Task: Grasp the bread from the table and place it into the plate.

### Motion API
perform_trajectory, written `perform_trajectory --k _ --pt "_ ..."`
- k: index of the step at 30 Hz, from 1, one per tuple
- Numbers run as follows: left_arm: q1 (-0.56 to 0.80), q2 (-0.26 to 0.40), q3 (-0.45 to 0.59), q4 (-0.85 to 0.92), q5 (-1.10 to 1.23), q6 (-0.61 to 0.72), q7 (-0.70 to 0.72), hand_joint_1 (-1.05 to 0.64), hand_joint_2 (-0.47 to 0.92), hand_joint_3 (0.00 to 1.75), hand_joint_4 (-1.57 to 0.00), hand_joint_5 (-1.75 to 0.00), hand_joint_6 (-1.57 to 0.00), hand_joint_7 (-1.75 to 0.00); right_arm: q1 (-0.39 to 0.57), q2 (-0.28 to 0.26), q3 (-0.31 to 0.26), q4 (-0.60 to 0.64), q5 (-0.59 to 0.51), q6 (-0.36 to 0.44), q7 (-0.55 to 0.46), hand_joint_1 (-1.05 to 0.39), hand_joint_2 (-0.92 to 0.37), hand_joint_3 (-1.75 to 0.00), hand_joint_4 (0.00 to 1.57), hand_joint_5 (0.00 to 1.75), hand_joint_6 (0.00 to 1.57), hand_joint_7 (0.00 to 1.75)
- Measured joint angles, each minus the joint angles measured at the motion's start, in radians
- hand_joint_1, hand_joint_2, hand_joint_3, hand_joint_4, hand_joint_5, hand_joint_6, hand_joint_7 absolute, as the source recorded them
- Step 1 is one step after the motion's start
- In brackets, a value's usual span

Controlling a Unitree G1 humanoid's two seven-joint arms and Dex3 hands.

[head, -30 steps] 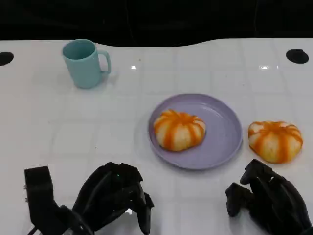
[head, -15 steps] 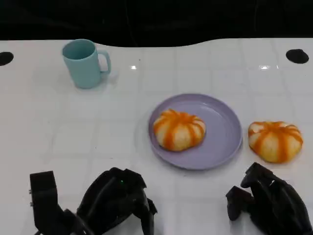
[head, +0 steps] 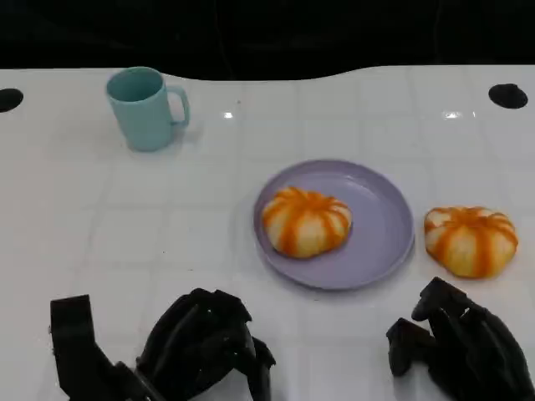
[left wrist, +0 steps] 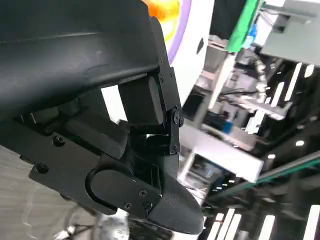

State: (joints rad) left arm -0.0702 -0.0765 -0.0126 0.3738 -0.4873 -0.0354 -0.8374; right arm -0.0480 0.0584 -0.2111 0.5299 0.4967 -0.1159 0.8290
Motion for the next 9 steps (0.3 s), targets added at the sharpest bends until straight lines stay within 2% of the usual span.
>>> perform_trajectory --k 9 --pt "-0.009 -0.017 0.035 0.020 -0.036 0.045 -0.002 -1.05 0.70 0.01 -1.57 -0.77 -1.57 -0.48 -0.009 -0.003 -0.008 0.015 0.000 0.000 0.008 -0.57 -0.92 -0.18 0.81 1.61 0.72 1.35"
